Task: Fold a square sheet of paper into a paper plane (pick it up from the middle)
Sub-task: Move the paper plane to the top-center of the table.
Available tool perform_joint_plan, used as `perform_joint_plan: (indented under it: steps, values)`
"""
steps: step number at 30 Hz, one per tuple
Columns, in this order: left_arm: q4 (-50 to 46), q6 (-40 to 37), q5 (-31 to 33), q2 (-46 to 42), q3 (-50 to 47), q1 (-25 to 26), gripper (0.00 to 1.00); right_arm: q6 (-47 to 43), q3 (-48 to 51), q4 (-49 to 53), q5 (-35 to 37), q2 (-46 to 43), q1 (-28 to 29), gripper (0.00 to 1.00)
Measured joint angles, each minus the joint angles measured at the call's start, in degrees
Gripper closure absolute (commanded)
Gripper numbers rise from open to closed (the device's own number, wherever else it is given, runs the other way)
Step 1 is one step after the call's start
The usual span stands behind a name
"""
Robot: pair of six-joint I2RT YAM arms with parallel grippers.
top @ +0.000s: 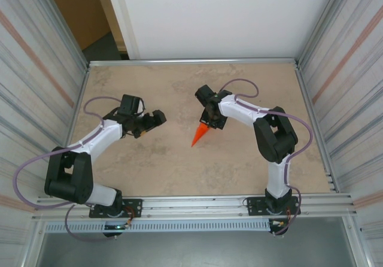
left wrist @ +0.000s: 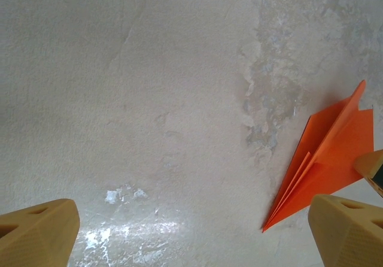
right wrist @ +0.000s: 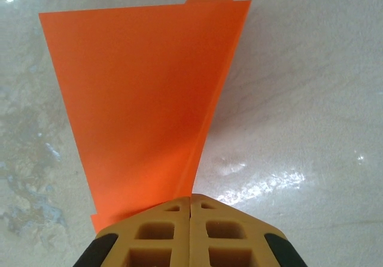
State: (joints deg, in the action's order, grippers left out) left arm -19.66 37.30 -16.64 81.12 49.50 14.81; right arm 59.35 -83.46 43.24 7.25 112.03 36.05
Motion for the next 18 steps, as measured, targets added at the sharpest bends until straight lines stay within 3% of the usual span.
perform_joint_plan:
  steps: [5,10,18]
  values:
    - [0.5,1.3,-0.4,-1.3,-0.4,-3.7,0.01,-7.9,0.1,-5.4,-5.2,-3.1,-1.0,1.00]
    - [2.6,3.3,-1.9,-4.3,-2.9,-7.0,0.03,-14.7,0.1,-13.2,-16.8,-5.4,-1.7,1.00]
    - [5.5,4.8,-5.7,-5.3,-4.3,-6.9,0.04,-16.5,6.9,-26.1,-35.8,-4.6,-2.7,1.00]
